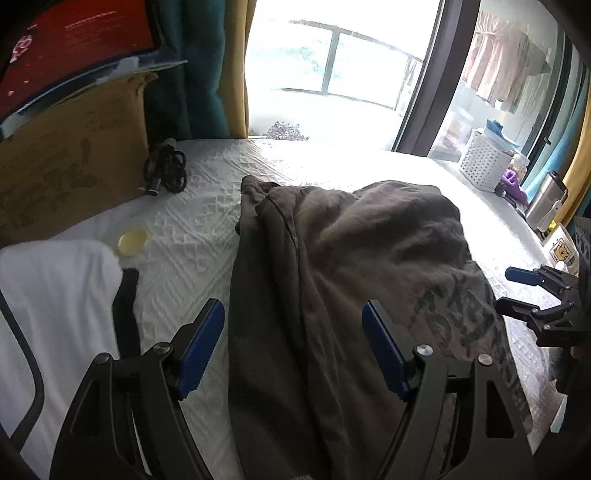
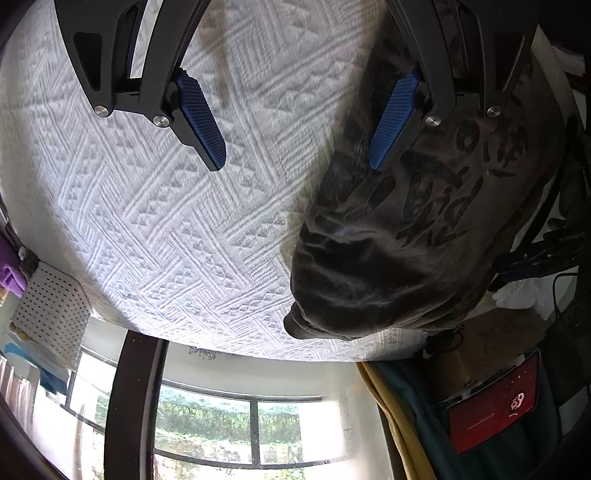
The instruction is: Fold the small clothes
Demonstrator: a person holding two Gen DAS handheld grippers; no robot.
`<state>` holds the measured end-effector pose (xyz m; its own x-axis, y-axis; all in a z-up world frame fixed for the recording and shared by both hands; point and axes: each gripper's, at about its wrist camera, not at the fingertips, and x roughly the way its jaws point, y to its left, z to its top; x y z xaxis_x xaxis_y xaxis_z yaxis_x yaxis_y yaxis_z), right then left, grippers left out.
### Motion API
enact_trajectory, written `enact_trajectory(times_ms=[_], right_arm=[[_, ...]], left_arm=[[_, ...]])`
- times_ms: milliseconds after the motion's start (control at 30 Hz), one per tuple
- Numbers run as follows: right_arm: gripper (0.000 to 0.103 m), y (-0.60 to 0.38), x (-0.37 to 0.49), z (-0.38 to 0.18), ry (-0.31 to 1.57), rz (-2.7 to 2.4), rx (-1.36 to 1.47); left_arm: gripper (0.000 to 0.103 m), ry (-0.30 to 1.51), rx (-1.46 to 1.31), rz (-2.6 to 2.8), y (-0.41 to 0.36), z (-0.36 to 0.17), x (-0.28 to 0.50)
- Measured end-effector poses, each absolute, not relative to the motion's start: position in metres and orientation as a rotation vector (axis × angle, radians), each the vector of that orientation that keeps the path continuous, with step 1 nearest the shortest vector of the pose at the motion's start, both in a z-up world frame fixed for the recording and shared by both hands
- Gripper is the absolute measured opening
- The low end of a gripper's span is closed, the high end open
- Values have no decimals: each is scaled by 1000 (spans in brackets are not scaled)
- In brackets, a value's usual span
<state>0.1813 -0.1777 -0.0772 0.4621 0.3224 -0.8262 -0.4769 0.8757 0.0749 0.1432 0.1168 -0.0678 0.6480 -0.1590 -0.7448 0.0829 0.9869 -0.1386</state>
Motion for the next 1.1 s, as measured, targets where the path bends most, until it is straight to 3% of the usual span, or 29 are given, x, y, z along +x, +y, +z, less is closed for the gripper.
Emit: enact_trajectory(times_ms=[300, 1100], right_arm=[[81, -168, 207, -84, 981, 503, -174], [82, -134, 242, -98, 935, 619, -116]], left_arm=[[77, 934, -84, -166, 113, -87, 167], [77, 901, -30, -219, 65, -85, 177]])
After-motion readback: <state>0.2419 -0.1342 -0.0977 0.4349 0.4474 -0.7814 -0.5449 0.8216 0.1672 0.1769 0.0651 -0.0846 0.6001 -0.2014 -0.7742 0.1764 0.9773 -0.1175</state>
